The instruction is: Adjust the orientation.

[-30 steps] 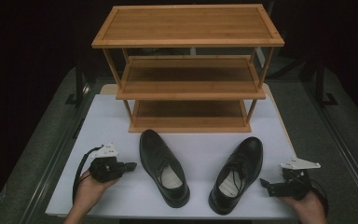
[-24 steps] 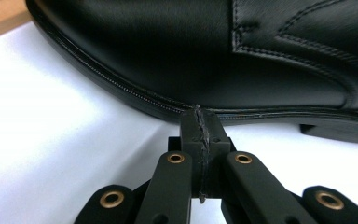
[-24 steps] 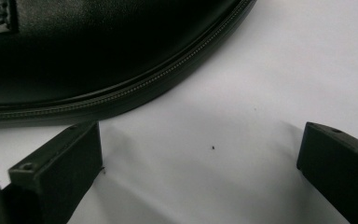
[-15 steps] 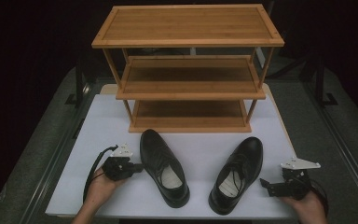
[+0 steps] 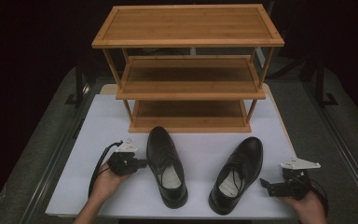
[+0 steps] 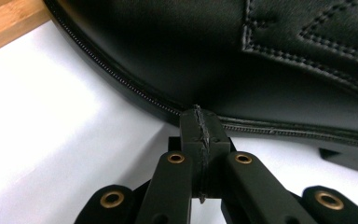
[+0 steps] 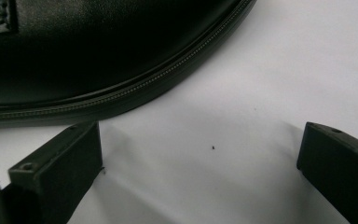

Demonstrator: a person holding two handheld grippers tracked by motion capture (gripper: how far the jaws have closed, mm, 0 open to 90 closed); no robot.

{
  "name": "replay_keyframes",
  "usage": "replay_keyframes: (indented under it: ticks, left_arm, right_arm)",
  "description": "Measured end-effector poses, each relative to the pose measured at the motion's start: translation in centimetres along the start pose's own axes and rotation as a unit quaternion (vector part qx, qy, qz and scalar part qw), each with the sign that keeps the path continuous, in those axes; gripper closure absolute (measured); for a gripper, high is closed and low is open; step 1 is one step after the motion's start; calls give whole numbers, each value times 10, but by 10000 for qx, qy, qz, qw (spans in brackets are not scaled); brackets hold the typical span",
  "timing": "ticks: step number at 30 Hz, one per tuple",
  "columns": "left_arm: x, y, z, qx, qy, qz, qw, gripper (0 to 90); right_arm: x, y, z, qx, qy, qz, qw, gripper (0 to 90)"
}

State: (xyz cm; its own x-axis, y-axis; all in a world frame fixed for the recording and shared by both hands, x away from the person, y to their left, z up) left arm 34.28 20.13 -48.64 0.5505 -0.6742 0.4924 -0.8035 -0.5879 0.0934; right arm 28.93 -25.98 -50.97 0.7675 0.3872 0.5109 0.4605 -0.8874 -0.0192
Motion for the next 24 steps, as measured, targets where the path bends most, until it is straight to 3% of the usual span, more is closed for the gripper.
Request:
replay_keyframes:
  ticks: [13, 22, 24]
  left_arm:
    - [19, 1, 12, 3, 63, 64, 10000, 900]
    - [20, 1, 12, -38, 96, 73, 9999, 900]
    - [18, -1, 9, 46, 91, 83, 9999, 899]
  right_arm:
    - [0, 0, 0, -3, 3, -11, 10000, 0]
    - [0, 0, 0, -3, 5, -10, 10000, 0]
    - [0, 0, 0, -2, 0, -3, 10000, 0]
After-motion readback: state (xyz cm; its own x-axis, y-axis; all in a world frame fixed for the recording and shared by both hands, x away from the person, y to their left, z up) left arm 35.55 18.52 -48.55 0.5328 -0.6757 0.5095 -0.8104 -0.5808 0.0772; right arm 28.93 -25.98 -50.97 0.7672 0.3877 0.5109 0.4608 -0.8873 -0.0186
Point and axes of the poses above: each handheld gripper's, and its own axes: z roughly forward along the jaws, x roughly out of its top, y roughly to its right, the point moved 7 cm from there along z, roughly forward along the jaws, and after that the axes turned 13 degrees about -y, right-handed, at the moved point
